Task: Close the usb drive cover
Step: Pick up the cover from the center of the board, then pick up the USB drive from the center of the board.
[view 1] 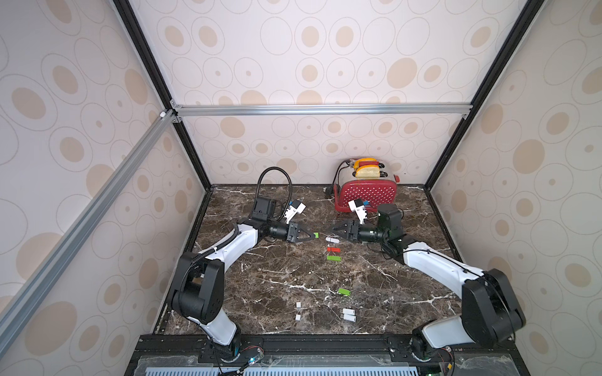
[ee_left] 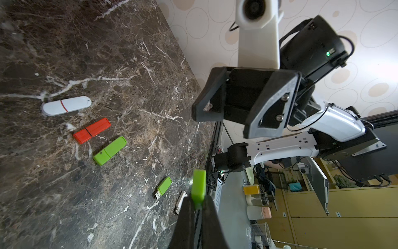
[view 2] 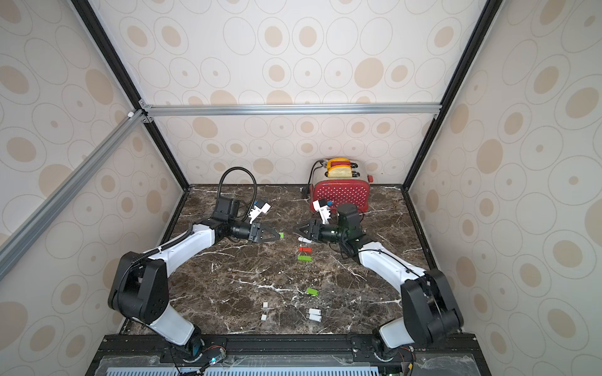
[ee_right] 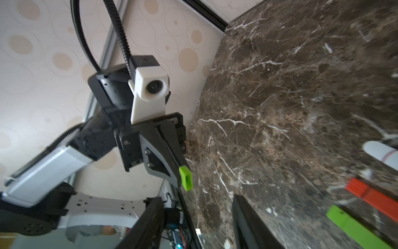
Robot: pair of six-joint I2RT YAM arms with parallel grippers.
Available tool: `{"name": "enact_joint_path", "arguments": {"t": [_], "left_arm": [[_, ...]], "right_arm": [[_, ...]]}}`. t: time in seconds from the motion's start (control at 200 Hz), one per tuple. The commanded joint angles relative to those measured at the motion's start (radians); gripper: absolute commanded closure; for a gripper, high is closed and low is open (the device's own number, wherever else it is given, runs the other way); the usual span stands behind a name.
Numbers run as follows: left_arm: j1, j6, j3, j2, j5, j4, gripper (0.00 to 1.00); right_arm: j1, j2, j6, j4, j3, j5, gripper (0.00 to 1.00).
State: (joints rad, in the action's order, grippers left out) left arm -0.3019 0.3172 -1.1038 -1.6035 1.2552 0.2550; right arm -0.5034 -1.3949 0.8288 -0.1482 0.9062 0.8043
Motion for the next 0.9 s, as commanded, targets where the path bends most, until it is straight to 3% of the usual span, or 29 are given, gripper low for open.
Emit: {"name": "enact_joint_path", "arguments": {"t": [0.0, 0.09, 0.165, 0.26, 0.391, 0.631, 0.771, 0.891], "left_arm": [[0.012, -0.083, -0.001, 0.030, 0.019, 0.086, 0.95], [0.015, -0.166, -0.001, 0.041, 0.021, 0.195, 0.95], [0.024, -0.152, 0.037, 0.069, 0.019, 0.179, 0.95], [0.031, -0.151, 0.067, 0.086, 0.026, 0.182, 0.95], [0.033, -0.307, 0.023, 0.051, 0.064, 0.407, 0.95], [0.054, -0.340, 0.019, 0.026, 0.087, 0.479, 0.95], [0.060, -0.441, -0.017, 0.011, 0.052, 0.598, 0.95], [0.059, -0.446, -0.012, -0.001, 0.041, 0.605, 0.95]], "right_arm": [[-0.006, 0.062, -0.408, 0.470, 0.062, -0.120, 0.39], [-0.030, 0.077, -0.556, 0.661, 0.091, -0.208, 0.35], [-0.085, 0.085, -0.636, 0.770, 0.103, -0.316, 0.32], [-0.198, 0.074, -0.654, 0.839, 0.099, -0.464, 0.30], [-0.314, 0.039, -0.631, 0.847, 0.064, -0.559, 0.25], [-0.329, -0.022, -0.653, 0.907, 0.047, -0.609, 0.21], [-0.338, -0.100, -0.690, 0.945, 0.056, -0.620, 0.31], [-0.348, -0.111, -0.713, 0.887, 0.029, -0.592, 0.37]]}}
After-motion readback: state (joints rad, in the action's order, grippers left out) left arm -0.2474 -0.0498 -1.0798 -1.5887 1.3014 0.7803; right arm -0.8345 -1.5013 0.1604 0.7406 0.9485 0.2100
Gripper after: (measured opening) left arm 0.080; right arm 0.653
